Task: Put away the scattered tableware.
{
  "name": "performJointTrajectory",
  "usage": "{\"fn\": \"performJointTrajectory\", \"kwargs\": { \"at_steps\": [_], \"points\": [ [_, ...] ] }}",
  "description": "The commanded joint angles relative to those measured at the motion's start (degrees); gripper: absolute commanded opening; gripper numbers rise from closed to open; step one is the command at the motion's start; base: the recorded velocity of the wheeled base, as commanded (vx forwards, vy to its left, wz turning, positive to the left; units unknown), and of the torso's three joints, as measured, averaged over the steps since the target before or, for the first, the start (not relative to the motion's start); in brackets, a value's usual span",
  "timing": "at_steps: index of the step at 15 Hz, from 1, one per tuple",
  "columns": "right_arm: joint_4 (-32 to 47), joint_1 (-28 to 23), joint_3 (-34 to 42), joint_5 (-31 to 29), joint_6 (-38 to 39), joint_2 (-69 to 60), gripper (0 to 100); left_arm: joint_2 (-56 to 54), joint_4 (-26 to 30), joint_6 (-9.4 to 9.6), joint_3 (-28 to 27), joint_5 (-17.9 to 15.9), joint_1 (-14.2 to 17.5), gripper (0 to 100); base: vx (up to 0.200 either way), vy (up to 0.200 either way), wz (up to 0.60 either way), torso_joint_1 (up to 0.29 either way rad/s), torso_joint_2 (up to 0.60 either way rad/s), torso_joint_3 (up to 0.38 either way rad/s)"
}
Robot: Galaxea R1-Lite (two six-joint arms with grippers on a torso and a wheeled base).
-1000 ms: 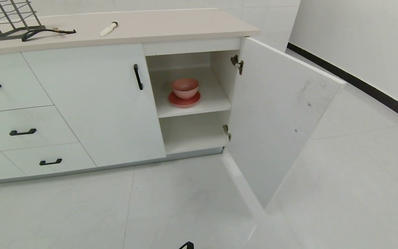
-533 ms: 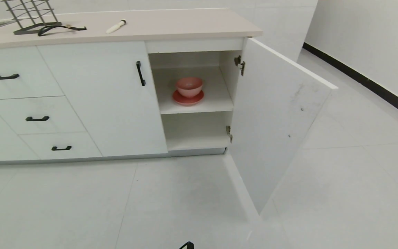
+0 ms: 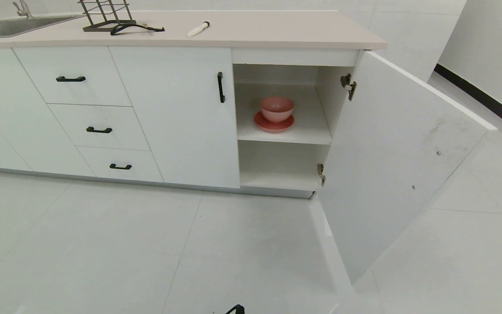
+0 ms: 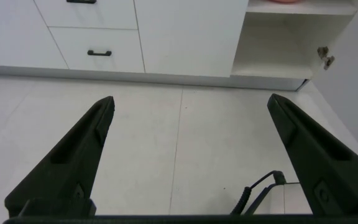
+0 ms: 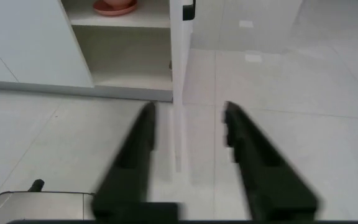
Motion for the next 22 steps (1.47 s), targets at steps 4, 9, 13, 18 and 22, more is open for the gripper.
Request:
{"fn": "performJointTrajectory", "kwargs": {
  "at_steps": [4, 9, 13, 18, 22],
  "points": [
    [-0.1, 0.0, 0.0, 0.0, 0.1, 0.2, 0, 0.1, 0.0, -0.05, 0.0, 0.0, 0.0, 100, 0.0, -0.2, 0.0, -0.001, 0.0, 0.005],
    [-9.2, -0.1, 0.0, 0.3, -1.0, 0.2, 0, 0.1, 0.0, -0.05, 0.0, 0.2, -0.1, 100, 0.0, -0.04, 0.0, 0.0, 0.0, 0.0],
    [-13.4, 4.9, -7.9, 4.9, -3.2, 17.9, 0, 0.1, 0.0, -0.05, 0.0, 0.2, -0.1, 100, 0.0, 0.0, 0.0, 0.0, 0.0, 0.0],
    [-44.1, 5.7, -0.9, 6.8, -5.1, 46.2, 0, 0.1, 0.0, -0.05, 0.0, 0.2, -0.1, 100, 0.0, 0.0, 0.0, 0.0, 0.0, 0.0],
    [-57.1, 2.8, 0.0, 8.6, -5.2, 59.3, 0, 0.1, 0.0, -0.05, 0.0, 0.3, -0.1, 100, 0.0, 0.0, 0.0, 0.0, 0.0, 0.0]
  ]
}}
